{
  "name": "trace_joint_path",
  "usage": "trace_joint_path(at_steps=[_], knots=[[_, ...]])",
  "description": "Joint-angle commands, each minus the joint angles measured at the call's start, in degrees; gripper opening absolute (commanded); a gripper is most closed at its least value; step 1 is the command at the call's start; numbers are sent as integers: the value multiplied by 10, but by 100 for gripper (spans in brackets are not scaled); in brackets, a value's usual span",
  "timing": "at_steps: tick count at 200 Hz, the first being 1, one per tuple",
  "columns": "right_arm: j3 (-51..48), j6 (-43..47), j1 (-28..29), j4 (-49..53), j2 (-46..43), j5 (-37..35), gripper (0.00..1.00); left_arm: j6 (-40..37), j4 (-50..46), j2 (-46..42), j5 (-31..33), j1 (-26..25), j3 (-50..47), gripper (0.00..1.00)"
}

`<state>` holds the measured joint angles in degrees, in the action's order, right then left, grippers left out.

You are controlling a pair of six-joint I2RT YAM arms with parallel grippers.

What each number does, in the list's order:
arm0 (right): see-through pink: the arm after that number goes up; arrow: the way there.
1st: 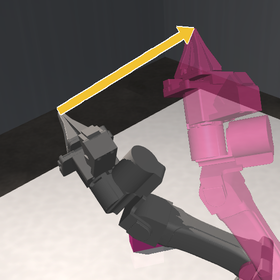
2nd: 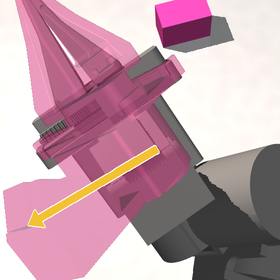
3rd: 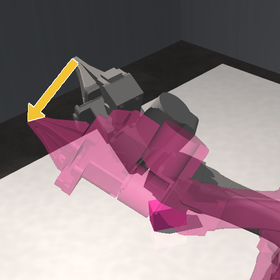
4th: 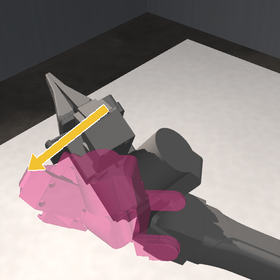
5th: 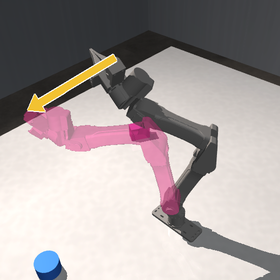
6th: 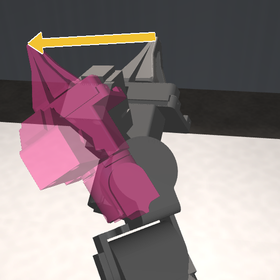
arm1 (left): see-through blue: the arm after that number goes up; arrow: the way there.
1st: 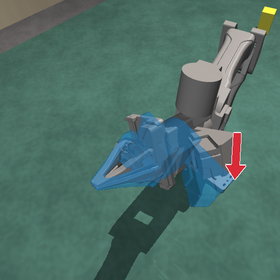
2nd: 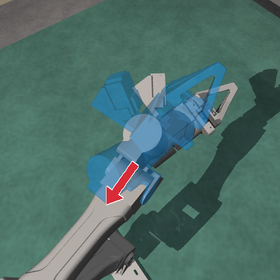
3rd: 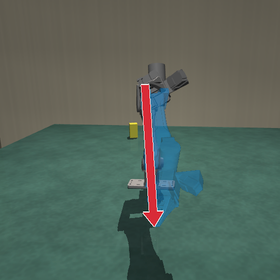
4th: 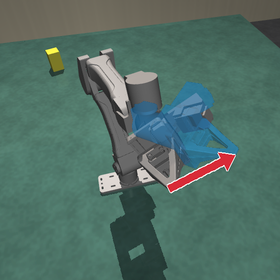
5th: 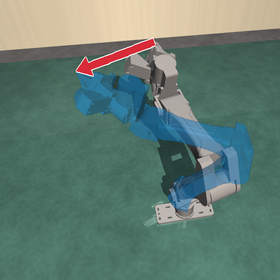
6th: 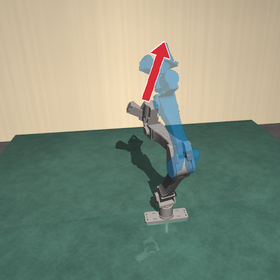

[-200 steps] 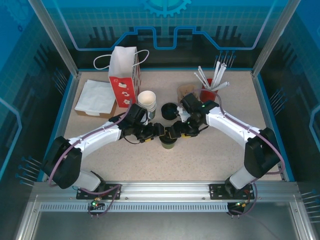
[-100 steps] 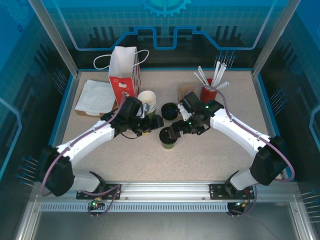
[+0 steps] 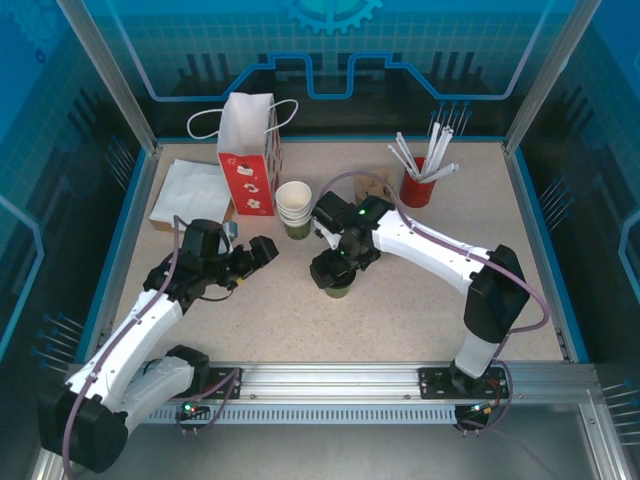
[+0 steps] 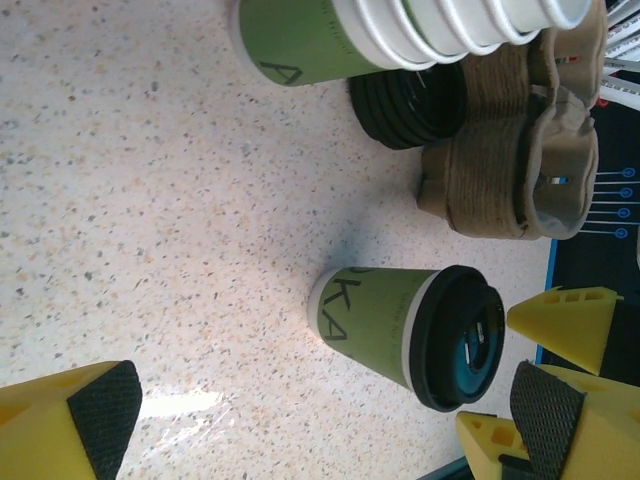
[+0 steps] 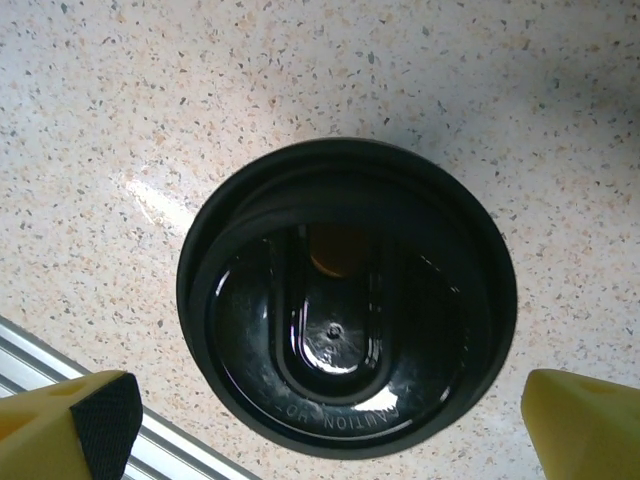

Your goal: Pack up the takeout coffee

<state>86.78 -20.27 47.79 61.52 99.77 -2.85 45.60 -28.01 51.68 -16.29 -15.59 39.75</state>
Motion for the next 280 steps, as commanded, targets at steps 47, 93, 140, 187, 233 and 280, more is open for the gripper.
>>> trace_joint_path(at_steps=[47,93,140,187,233,280], knots=[[48,16,19,47,45,-25,100,6,-16,-13,2,7,-15,99],[53,19,22,47,62,-26,100,3,-14,-11,-1,8,-16,99],[61,22,26,52,77,-39,100,3,-13,-10,-1,8,-17,99],[71,22,27,58,57,-43,100,1,-11,-6,-1,7,-16,99],[80,25,27,70,51,-56,100,-2,-10,-1,-3,7,-12,99],[69,25,28,56,65,-29,100,-5,-13,1,-3,8,-8,99]])
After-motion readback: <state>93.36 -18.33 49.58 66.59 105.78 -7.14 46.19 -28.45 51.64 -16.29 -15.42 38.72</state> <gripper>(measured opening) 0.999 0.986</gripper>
